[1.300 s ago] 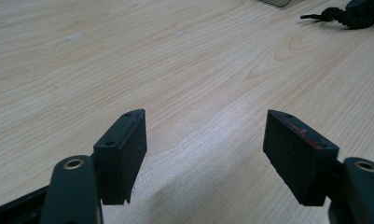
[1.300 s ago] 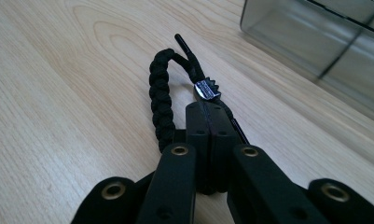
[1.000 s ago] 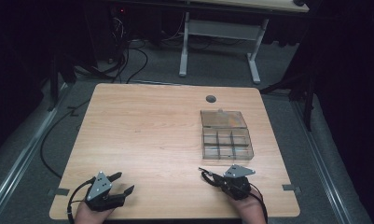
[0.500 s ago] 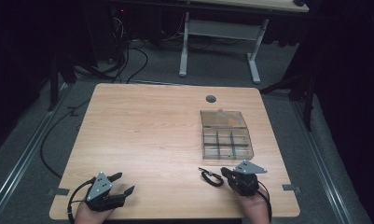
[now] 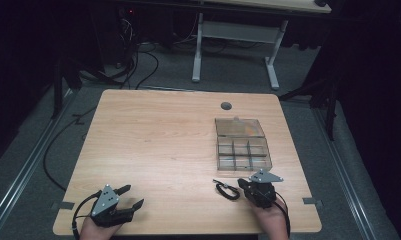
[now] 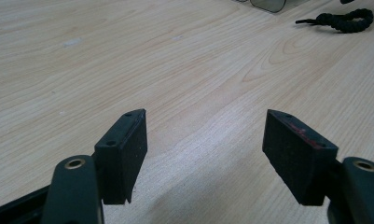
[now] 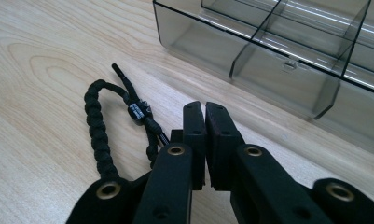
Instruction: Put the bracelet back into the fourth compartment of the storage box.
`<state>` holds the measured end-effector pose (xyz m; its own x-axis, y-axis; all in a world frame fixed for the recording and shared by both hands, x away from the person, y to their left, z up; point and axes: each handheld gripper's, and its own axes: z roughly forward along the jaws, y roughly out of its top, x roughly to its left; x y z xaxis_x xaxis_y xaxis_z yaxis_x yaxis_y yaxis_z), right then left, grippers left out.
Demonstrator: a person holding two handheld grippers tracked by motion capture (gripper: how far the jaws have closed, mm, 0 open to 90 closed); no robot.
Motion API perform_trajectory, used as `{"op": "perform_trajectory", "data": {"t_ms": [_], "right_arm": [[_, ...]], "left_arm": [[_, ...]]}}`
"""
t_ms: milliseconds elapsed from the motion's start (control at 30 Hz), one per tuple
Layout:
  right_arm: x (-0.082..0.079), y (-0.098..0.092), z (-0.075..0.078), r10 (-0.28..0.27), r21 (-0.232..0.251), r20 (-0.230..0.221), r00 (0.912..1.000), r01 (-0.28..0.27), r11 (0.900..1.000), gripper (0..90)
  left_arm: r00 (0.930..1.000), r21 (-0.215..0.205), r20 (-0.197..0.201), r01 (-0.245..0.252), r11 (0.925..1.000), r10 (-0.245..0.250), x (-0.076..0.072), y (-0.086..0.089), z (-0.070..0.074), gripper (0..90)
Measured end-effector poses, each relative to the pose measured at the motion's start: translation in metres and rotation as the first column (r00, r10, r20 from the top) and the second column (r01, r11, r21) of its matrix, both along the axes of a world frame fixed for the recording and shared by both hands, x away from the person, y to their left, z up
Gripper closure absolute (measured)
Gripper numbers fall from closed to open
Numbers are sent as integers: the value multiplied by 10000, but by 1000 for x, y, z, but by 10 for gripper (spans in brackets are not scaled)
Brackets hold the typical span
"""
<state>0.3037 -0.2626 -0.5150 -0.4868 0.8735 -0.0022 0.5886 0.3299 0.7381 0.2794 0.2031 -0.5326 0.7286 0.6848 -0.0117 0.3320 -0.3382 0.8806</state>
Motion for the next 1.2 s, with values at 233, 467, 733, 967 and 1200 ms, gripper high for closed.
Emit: {"op": "perform_trajectory", "data": {"t_ms": [233,467,733,967,1200], "right_arm": [[3,0,5,-230,-379,-569,9981,208,9991,864],[4,-1,10,-171,-826,-1045,9944,84,9966,853],[6,1,11,-216,-1086,-1563,9875,45,9941,854],[11,4,17,-97,-1272,-2035,9790,-166,9917,853],[15,6,25,-59,-1491,-2512,9679,-326,9883,844]], "left_arm": [[10000,-7,53,31,10000,-31,-1,0,0,313],[10000,51,60,49,10000,-49,-1,0,0,313],[10000,26,39,26,10000,-26,-1,0,0,312],[10000,74,50,76,9999,-76,-1,-1,0,313],[9999,95,8,122,9999,-122,0,-1,0,312]]}}
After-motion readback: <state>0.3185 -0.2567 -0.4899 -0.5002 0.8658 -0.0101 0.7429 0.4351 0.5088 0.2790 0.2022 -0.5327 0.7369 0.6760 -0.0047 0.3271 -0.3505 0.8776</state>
